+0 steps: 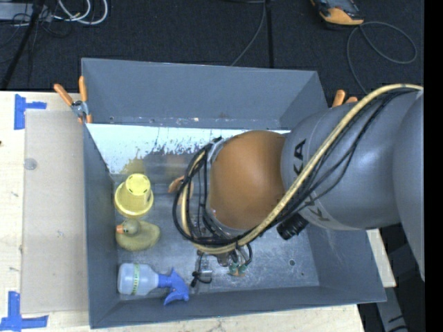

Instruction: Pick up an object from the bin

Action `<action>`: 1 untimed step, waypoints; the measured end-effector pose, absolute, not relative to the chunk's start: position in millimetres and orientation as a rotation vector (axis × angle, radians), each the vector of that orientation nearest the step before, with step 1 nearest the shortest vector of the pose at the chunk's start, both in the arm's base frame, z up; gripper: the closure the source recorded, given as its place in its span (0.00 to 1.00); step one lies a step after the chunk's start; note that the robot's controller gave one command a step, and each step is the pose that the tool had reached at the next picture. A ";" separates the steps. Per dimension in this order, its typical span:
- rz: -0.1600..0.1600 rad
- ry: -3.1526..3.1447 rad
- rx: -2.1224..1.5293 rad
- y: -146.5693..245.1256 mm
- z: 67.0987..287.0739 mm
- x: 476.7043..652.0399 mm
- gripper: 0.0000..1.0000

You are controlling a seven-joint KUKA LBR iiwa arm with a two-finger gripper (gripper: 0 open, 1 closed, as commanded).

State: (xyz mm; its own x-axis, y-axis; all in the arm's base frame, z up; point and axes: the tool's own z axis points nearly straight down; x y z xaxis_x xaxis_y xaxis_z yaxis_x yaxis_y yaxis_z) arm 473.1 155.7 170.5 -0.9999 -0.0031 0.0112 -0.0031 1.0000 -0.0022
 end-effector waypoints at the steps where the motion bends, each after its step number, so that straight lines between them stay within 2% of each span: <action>1: 0.001 -3.138 -0.003 154.7 174.8 475.0 0.00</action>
Offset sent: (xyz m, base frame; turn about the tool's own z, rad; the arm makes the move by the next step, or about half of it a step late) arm 0.0111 0.0773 -0.0248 -0.1490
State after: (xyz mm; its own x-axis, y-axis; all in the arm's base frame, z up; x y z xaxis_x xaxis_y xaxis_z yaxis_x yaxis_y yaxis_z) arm 475.0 154.7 174.8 -1.0000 0.0019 0.0033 0.0019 1.0000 -0.0006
